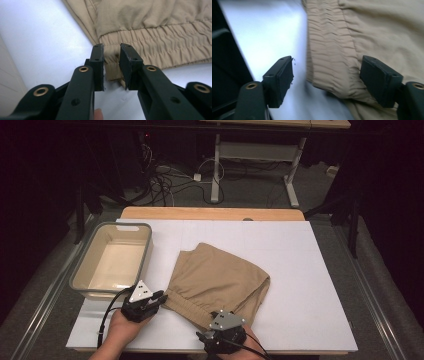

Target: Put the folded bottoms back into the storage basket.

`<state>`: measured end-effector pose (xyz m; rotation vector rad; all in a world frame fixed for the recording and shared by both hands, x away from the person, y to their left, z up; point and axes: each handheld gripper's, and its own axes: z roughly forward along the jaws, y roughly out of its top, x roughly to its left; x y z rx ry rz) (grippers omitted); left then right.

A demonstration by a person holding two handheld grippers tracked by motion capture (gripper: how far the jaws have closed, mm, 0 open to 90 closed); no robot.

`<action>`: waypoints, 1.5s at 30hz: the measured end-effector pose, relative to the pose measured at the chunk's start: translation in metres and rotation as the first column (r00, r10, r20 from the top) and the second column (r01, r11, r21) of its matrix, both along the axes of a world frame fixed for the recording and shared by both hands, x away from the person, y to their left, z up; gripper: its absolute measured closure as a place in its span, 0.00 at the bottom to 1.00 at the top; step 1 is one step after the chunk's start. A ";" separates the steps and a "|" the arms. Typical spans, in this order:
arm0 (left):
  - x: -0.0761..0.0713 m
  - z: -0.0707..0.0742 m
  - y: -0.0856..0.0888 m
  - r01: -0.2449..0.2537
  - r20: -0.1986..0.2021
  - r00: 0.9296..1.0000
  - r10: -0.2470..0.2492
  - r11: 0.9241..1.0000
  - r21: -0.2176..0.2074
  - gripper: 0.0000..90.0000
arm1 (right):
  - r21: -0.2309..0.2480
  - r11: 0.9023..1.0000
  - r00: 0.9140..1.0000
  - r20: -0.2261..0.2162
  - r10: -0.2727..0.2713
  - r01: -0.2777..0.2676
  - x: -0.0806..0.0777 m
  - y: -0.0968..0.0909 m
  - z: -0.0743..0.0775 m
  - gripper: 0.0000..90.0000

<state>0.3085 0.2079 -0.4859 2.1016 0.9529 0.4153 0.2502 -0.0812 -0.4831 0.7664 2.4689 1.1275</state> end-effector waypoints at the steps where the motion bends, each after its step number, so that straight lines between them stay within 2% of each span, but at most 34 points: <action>1: 0.000 0.000 0.000 0.002 -0.004 1.000 -0.002 1.000 -0.004 0.80 | -0.020 1.000 1.000 0.009 -0.011 0.011 0.000 0.001 -0.001 0.33; 2: 0.001 0.000 0.001 0.005 -0.009 1.000 -0.005 1.000 -0.010 0.80 | -0.044 0.999 1.000 0.021 -0.017 0.018 0.000 0.002 -0.001 0.36; 3: 0.001 0.001 0.002 0.007 -0.009 1.000 -0.007 1.000 -0.018 0.80 | -0.087 0.996 0.999 0.044 -0.025 0.028 0.000 0.002 -0.003 0.37; 4: 0.000 0.002 0.002 0.013 -0.004 1.000 -0.013 1.000 -0.020 0.80 | -0.094 0.995 0.999 0.043 -0.019 0.023 0.001 0.002 -0.004 0.38; 6: -0.003 0.006 0.002 0.026 0.018 1.000 -0.025 0.999 -0.023 0.79 | -0.072 0.997 1.000 0.021 -0.006 0.008 0.004 -0.002 -0.004 0.43; 8: -0.005 0.010 0.001 0.033 0.026 0.999 -0.032 0.999 -0.041 0.77 | -0.077 0.997 1.000 0.031 -0.007 0.009 0.003 -0.005 -0.003 0.51; 10: -0.004 0.012 0.000 0.045 0.020 0.999 -0.044 0.997 -0.068 0.76 | -0.074 0.997 0.999 0.034 -0.002 0.004 0.001 -0.009 -0.001 0.52; 14: -0.003 0.010 -0.003 0.059 0.008 0.998 -0.059 0.996 -0.064 0.73 | -0.089 0.996 0.999 0.032 -0.002 0.005 -0.004 -0.020 0.004 0.57; 16: -0.001 0.010 -0.003 0.059 -0.014 0.998 -0.060 0.995 -0.076 0.73 | -0.087 0.996 0.999 0.032 -0.003 0.005 -0.005 -0.023 0.003 0.57; 19: 0.002 0.005 -0.004 0.046 -0.058 0.997 -0.048 0.998 -0.045 0.68 | -0.085 0.996 1.000 0.024 -0.005 0.007 -0.005 -0.027 0.003 0.57; 21: 0.004 0.000 -0.003 0.028 -0.101 0.994 -0.031 0.999 -0.028 0.59 | -0.086 0.996 1.000 0.028 0.003 -0.001 -0.005 -0.026 0.003 0.56; 22: 0.005 -0.001 -0.001 0.006 -0.119 0.993 -0.011 0.999 -0.047 0.54 | -0.086 0.996 1.000 0.029 0.009 -0.006 -0.005 -0.026 0.003 0.54; 24: 0.009 -0.002 0.003 -0.027 -0.176 0.984 0.012 0.996 -0.082 0.45 | -0.060 0.998 1.000 0.018 0.010 -0.009 -0.004 -0.028 0.003 0.52; 25: 0.009 -0.002 0.003 -0.028 -0.182 0.983 0.012 0.996 -0.083 0.45 | -0.004 1.000 1.000 0.000 0.010 -0.010 -0.003 -0.031 0.007 0.48; 26: 0.009 -0.002 0.003 -0.031 -0.185 0.983 0.015 0.996 -0.081 0.45 | 0.028 1.000 1.000 -0.003 0.011 -0.011 -0.003 -0.034 0.009 0.47; 27: 0.009 -0.001 0.002 -0.038 -0.190 0.982 0.022 0.996 -0.082 0.45 | 0.028 1.000 1.000 -0.003 0.011 -0.011 -0.003 -0.034 0.009 0.47; 28: 0.009 -0.001 0.002 -0.047 -0.197 0.980 0.029 0.995 -0.086 0.45 | 0.056 0.998 1.000 -0.002 0.010 -0.010 -0.003 -0.036 0.011 0.47; 31: 0.008 -0.001 0.001 -0.062 -0.206 0.978 0.042 0.994 -0.092 0.47 | 0.118 0.993 1.000 0.019 -0.005 0.002 -0.003 -0.041 0.019 0.43; 34: 0.008 -0.001 0.000 -0.058 -0.215 0.976 0.034 0.993 -0.104 0.52 | 0.140 0.990 0.999 0.036 -0.016 0.011 -0.001 -0.044 0.023 0.40; 35: 0.007 -0.002 0.000 -0.049 -0.222 0.975 0.022 0.992 -0.118 0.56 | 0.144 0.989 0.999 0.041 -0.026 0.019 0.000 -0.046 0.025 0.39; 36: 0.007 -0.003 0.000 -0.020 -0.242 0.970 -0.017 0.989 -0.148 0.73 | 0.150 0.988 0.998 0.046 -0.051 0.043 0.004 -0.050 0.026 0.36; 37: 0.007 -0.003 -0.001 -0.008 -0.248 0.968 -0.029 0.989 -0.150 0.73 | 0.150 0.988 0.998 0.046 -0.051 0.043 0.004 -0.050 0.026 0.36; 39: 0.006 -0.003 -0.003 -0.001 -0.241 0.970 -0.035 0.989 -0.149 0.75 | 0.154 0.986 0.995 0.057 -0.081 0.071 0.008 -0.056 0.027 0.32; 42: 0.005 -0.003 -0.004 0.014 -0.226 0.973 -0.048 0.988 -0.152 0.81 | 0.153 0.980 0.987 0.077 -0.142 0.129 0.015 -0.066 0.029 0.27; 44: 0.003 -0.003 -0.005 0.020 -0.203 0.978 -0.049 0.989 -0.144 0.84 | 0.157 0.969 0.975 0.086 -0.206 0.191 0.024 -0.076 0.029 0.24; 45: 0.001 -0.003 -0.005 0.024 -0.187 0.981 -0.050 0.991 -0.135 0.85 | 0.164 0.960 0.967 0.083 -0.241 0.225 0.029 -0.082 0.028 0.23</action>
